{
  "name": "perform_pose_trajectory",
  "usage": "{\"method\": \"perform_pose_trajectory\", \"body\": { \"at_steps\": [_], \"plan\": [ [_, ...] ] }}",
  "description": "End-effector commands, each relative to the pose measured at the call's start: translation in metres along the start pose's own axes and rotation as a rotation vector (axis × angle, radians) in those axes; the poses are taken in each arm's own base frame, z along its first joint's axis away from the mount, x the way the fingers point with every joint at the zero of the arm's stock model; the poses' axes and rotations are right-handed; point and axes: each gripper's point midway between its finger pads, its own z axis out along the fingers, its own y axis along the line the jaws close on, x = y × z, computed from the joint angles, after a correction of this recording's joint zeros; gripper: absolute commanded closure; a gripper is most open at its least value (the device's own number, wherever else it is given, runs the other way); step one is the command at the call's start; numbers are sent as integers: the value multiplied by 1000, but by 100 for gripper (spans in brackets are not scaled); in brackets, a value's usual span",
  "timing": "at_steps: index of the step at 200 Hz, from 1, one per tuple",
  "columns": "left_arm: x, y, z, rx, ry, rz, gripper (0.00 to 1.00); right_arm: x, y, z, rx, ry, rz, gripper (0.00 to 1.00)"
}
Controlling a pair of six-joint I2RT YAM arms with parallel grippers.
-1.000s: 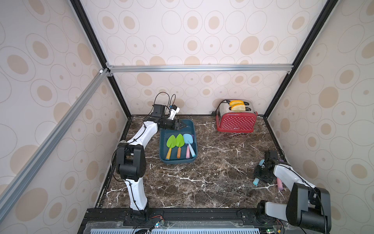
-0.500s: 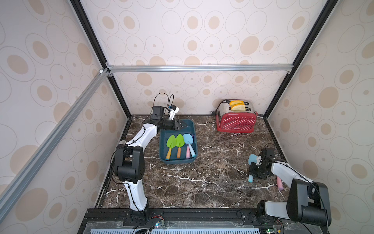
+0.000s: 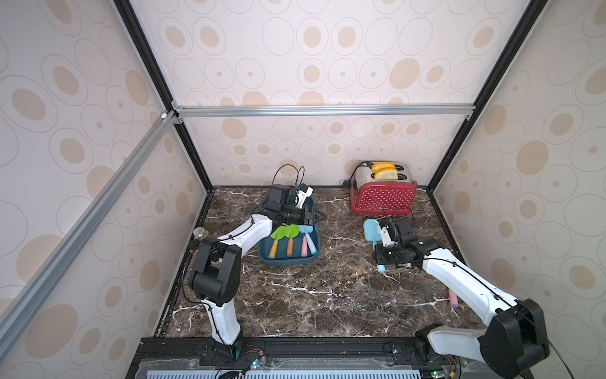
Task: Put the shovel into the storage box
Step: Pick up the shovel from the center of the board, then place the shovel in the storage box.
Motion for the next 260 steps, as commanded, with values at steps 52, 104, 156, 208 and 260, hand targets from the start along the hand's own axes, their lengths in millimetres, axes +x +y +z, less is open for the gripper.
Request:
{"method": "perform_pose_trajectory", "body": {
  "at_steps": [52, 104, 156, 208, 260],
  "plan": [
    [-2, -49, -2, 55, -89, 22, 42, -27, 61, -8, 23, -45, -239, 100],
    [12, -59, 16, 77, -83, 0, 44, -28, 90, -3, 1, -48, -308, 100],
    [15, -53, 26, 73, -68, -15, 60, -31, 106, -11, 5, -74, -347, 100],
    [17, -51, 27, 68, -68, -17, 91, -32, 109, -16, 29, -87, -369, 100],
    [11, -55, 26, 69, -76, -1, 98, -36, 105, -29, 64, -131, -377, 73]
  ]
}}
